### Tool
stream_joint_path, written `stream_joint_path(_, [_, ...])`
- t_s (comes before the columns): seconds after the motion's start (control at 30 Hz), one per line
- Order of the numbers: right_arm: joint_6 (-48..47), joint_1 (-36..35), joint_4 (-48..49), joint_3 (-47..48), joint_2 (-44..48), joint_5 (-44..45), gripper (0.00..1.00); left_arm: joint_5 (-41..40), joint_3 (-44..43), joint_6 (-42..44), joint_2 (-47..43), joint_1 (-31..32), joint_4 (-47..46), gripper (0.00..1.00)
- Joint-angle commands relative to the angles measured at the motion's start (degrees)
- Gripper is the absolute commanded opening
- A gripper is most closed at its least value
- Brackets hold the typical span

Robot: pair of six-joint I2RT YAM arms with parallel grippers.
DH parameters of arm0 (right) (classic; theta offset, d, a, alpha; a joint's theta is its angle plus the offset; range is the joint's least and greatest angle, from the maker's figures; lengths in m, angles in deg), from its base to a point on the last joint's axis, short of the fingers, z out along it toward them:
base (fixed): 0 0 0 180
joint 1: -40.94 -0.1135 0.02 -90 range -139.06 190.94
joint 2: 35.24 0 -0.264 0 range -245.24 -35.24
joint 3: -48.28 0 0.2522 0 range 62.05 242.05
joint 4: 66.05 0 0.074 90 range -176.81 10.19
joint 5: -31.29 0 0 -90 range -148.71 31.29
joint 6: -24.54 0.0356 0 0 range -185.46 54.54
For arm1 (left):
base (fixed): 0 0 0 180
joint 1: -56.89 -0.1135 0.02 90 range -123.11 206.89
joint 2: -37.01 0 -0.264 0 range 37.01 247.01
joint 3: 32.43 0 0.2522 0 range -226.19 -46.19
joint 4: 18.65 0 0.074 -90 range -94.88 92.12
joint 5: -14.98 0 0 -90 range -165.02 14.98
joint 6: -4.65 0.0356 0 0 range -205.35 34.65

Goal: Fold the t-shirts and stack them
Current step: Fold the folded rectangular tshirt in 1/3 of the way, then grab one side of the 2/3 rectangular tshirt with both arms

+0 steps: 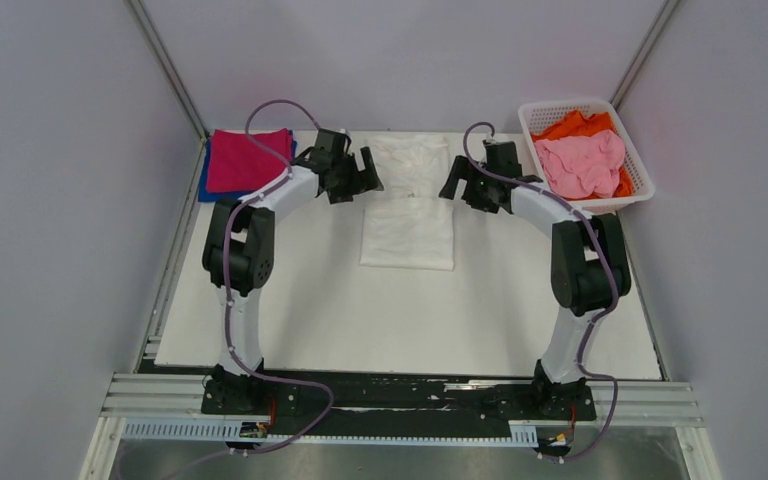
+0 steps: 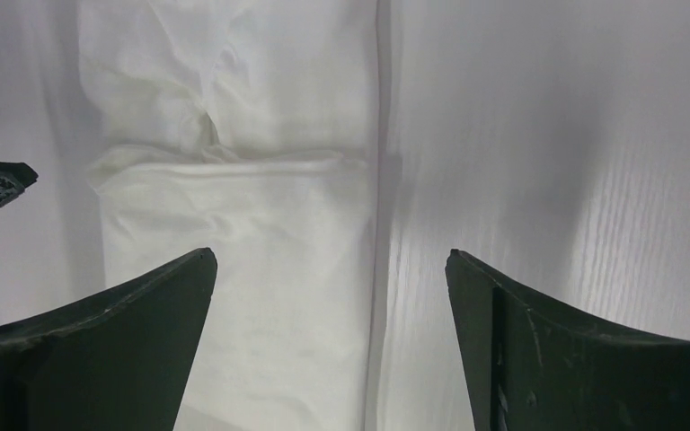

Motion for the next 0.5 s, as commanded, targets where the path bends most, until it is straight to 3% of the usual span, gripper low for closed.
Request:
stream_joint_path(0.0, [0.51, -0.22, 1.54, -8.07, 9.05, -0.21, 1.0, 2.19, 6.69, 1.23, -8.99, 0.01, -0.65, 1.0])
stream_joint_path(0.2, [3.77, -1.15, 2.12, -20.38, 18.44, -3.04, 1.0, 1.35, 22.98, 0.44, -19.0, 3.07, -0.84, 1.0])
stream_joint_path(0.47, [9.03, -2.29, 4.15, -30.86, 22.07, -8.09, 0.95, -0.23, 34.4, -2.91, -23.71, 5.24, -4.03, 0.95])
